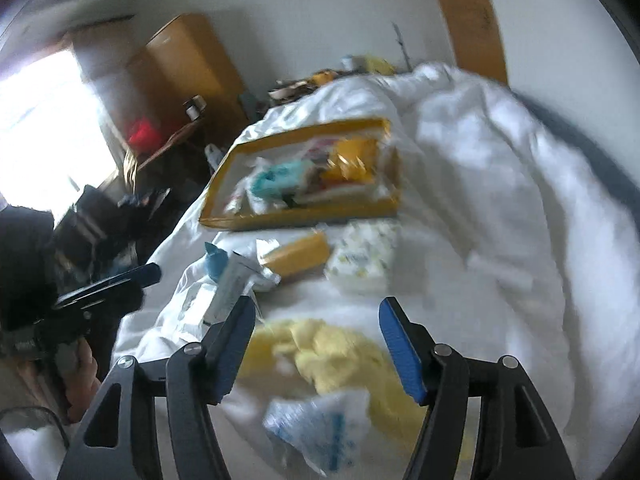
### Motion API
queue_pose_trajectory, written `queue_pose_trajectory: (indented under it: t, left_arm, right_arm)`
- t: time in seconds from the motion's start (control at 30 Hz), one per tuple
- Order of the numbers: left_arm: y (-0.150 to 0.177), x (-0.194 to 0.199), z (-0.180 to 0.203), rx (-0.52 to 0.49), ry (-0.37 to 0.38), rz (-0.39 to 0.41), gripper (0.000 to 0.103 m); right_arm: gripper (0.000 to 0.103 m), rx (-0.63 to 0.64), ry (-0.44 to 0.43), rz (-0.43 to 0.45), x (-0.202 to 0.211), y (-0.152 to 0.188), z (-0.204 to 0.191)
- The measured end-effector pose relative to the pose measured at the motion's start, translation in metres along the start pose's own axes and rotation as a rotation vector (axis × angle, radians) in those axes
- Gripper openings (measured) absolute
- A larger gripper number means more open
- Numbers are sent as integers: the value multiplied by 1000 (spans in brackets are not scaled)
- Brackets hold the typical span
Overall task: Organize soft objects
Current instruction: 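Grasp the yellow towel with the right tool while left tool grasps a clear sachet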
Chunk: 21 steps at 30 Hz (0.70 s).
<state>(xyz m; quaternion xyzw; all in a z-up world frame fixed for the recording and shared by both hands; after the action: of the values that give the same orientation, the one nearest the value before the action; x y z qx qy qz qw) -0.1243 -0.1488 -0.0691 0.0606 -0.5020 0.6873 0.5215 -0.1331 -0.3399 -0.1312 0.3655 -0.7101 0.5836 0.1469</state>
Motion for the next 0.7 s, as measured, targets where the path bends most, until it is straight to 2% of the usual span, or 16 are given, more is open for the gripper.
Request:
queue_pose_trajectory:
  t: [0.13,0.33,0.47,0.5,0.6,0.7]
  left_arm:
    - [10,-2,-3,22,12,-42,77]
    - [23,-18,-13,59,7,-128,77]
    - [24,-21,-16,69,-3,-140,77]
    - [23,-21,-18,74,-6,-136,77]
    - [21,-19,-24,95,-11,-127,77]
    - [20,-20,-30,113,-24,-125,77]
  right_arm:
    - [68,-70,-37,-52,-6,19,14]
    - [69,-66,-107,-125,-30,25,6]
    - [70,-78,-123,-152,-45,30,11]
    - [68,-81,-121,-149,-45,31,11]
    - [53,-51,-92,-135,-41,30,9]
    - [48,-33,-87,-110,-36,28,7]
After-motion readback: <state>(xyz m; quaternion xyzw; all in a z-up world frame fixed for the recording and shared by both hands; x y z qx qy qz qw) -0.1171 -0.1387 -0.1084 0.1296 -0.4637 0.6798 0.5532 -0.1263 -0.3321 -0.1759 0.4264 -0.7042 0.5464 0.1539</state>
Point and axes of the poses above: each gripper's, at about its wrist camera, not at the fingertips, and x roughly against the way its jaws point, z to its right, y to its underside, the point moved 8 cm from there along -x, roughly the way its jaws point, and after that the axes turned 10 degrees about x, right-handed, at the moved point
